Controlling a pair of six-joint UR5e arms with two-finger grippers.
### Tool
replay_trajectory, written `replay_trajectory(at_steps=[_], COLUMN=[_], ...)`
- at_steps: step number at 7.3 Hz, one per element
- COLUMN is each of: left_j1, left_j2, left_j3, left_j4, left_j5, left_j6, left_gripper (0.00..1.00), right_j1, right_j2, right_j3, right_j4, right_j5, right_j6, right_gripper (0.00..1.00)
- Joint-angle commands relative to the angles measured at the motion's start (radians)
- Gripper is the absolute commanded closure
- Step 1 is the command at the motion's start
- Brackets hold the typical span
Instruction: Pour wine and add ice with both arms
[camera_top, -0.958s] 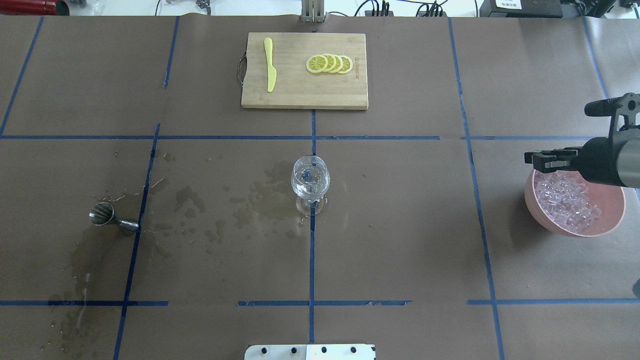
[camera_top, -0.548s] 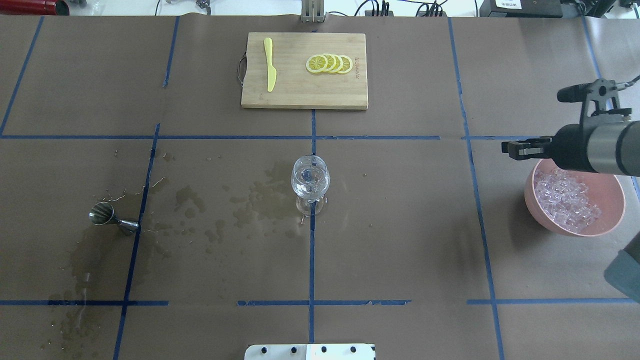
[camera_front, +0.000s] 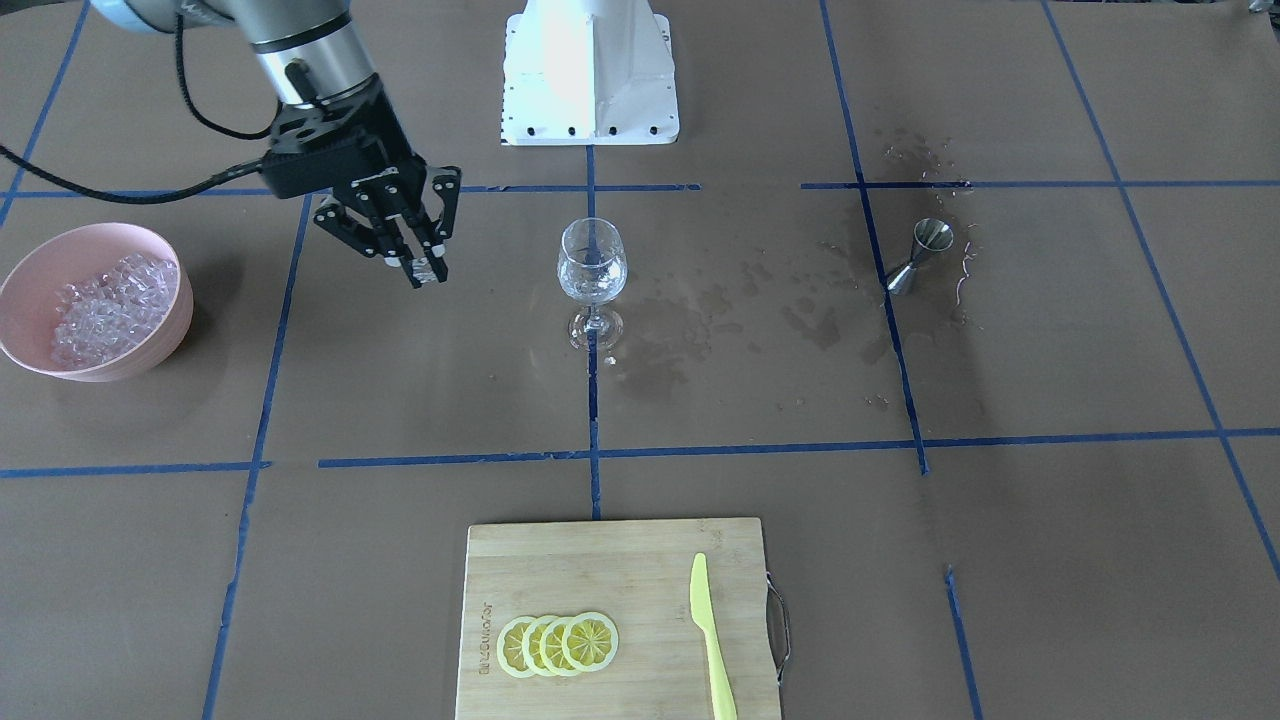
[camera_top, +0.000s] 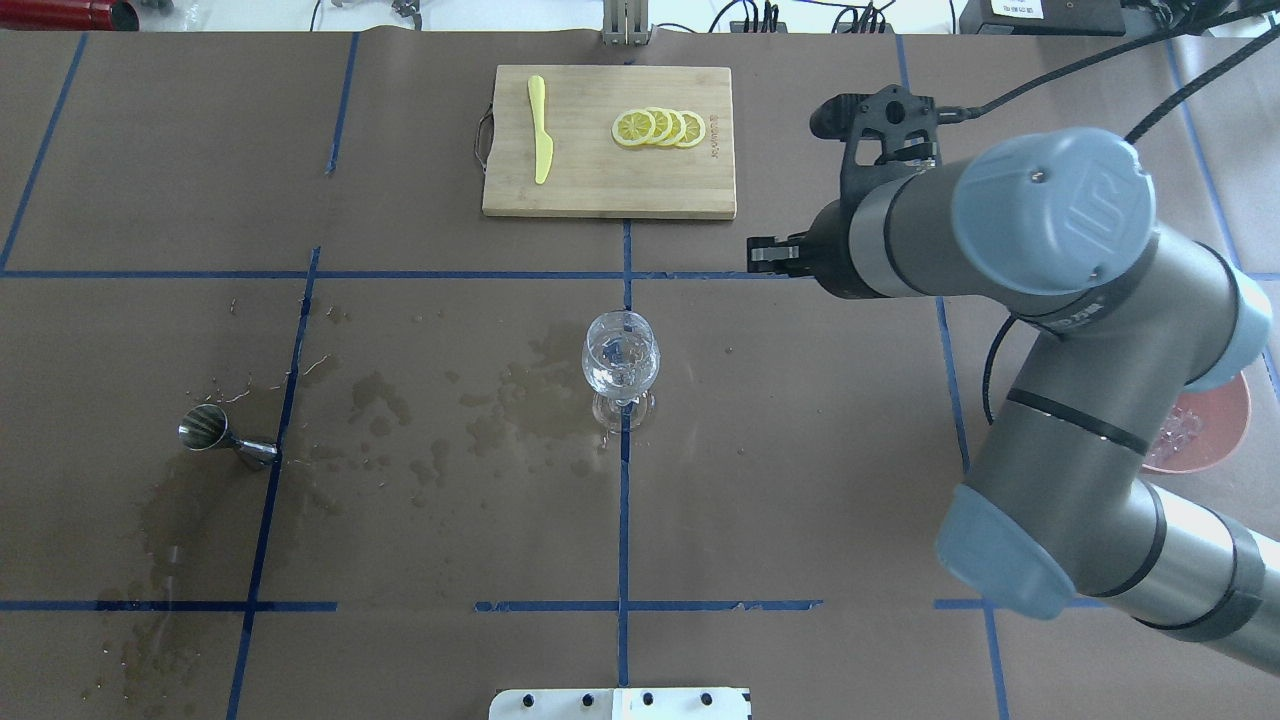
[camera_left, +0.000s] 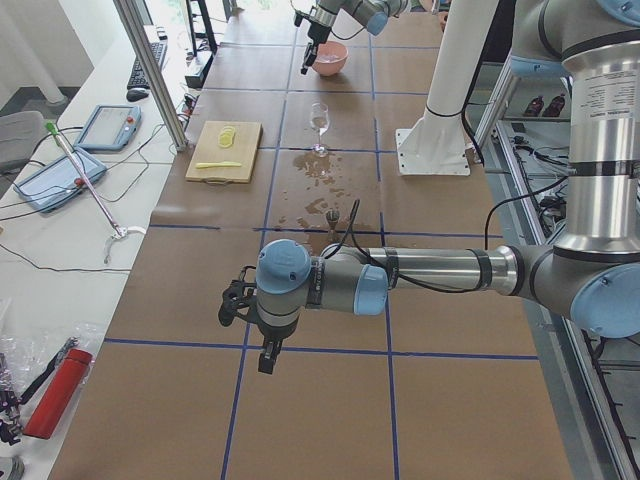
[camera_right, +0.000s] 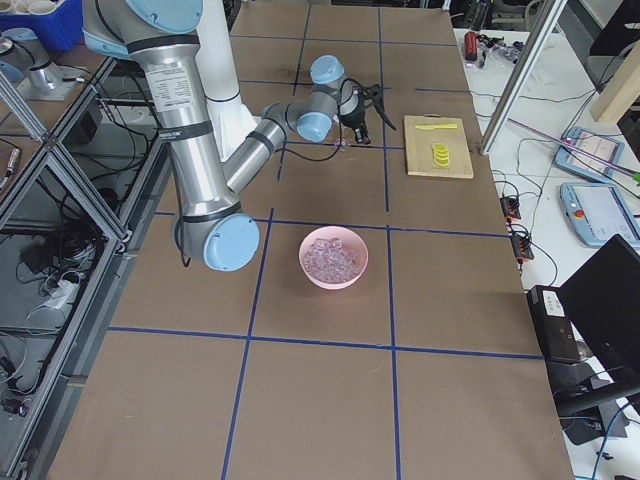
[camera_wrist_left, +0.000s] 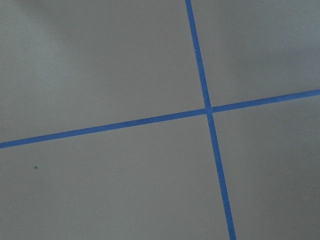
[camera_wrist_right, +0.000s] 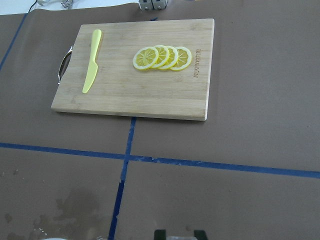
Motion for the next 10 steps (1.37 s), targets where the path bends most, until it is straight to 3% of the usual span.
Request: replay_trajectory(at_steps=[1, 3, 6, 9, 10], left_j1=[0.0, 0.0, 0.0, 0.002, 0.002], left_j2=[0.002, 0.002, 0.002, 0.003, 0.003], left_j3=[0.001, 0.001, 0.001, 0.001, 0.001], left_j4=[0.0, 0.0, 0.0, 0.0, 0.0], left_j5=[0.0, 0.0, 0.0, -0.002, -0.002], left_j6=[0.0, 0.0, 0.0, 0.0, 0.0], left_gripper=[0.0, 0.0, 0.0, 0.0, 0.0], right_j1=[-0.087, -0.132, -0.149, -0.192, -0.197], right_j2=[0.136, 0.239, 0.335, 0.336, 0.333], right_j3=[-0.006, -0.03, -0.16, -0.177, -0.18], right_j4=[-0.165, -0.285, -0.287, -0.287, -0.288], right_j5=[-0.059, -0.093, -0.124, -0.177, -0.179], right_j6=[0.029, 0.03, 0.07, 0.07, 0.07], right_gripper=[1.0, 1.0, 0.92, 0.74, 0.61])
